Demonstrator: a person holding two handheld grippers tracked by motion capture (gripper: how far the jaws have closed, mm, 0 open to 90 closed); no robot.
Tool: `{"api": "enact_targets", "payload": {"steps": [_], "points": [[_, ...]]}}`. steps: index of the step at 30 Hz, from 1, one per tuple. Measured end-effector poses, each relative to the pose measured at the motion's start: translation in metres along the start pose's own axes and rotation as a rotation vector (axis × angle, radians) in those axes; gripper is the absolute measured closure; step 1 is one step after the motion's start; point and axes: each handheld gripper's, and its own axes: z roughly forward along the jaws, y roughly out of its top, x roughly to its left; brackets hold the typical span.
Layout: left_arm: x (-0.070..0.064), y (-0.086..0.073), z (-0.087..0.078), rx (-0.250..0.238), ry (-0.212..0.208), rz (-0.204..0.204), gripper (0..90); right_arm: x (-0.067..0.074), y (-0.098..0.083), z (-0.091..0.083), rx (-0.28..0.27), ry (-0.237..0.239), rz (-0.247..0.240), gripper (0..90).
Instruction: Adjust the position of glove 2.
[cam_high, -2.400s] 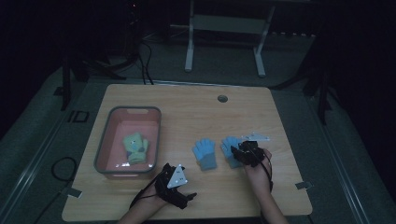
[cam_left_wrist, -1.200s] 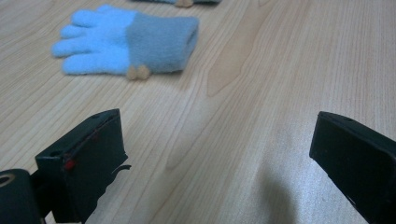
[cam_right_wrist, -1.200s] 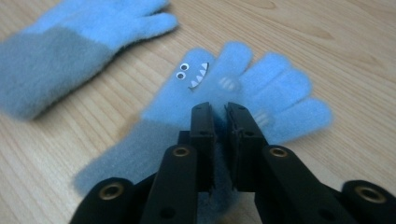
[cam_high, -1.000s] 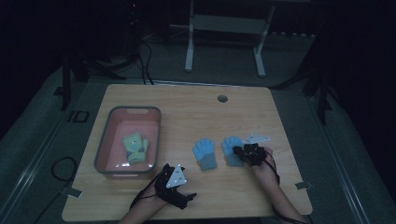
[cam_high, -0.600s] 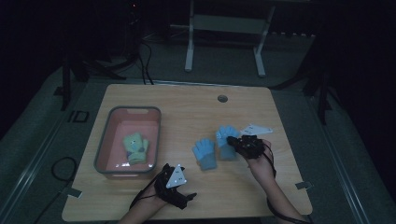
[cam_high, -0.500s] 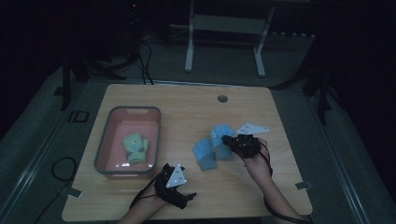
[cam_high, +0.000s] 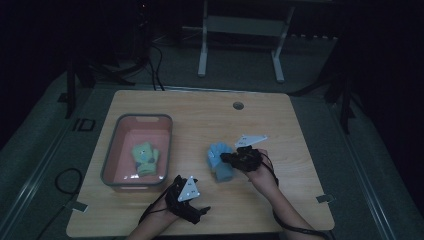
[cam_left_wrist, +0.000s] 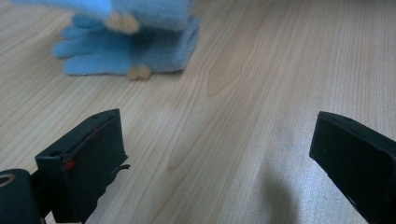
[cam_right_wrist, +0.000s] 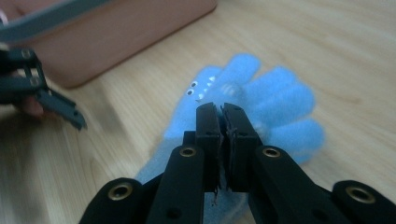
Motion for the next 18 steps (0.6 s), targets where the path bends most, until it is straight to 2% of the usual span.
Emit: {"api": "enact_targets", "payload": {"steps": [3,8,13,16,18], "points": [[0.000,0.000,0.000,0.000,-0.001,0.000,3.6,-0.001,-0.004,0.008,0.032,0.010,-0.003,85.9],[0.000,0.000,0.000,-0.001,0.001,-0.003,3.6,-0.007,-0.009,0.018,0.043,0.023,0.025,85.8],[0.000,0.000,0.000,0.003,0.003,0.003,3.6,-0.010,-0.016,0.029,0.075,0.018,0.023,85.6],[-0.001,0.000,0.001,0.005,0.004,0.005,3.6,-0.012,-0.021,0.034,0.086,-0.006,0.015,84.8],[-0.001,0.000,0.001,0.006,0.005,0.003,3.6,-0.013,-0.025,0.036,0.085,0.007,0.030,84.4]]}}
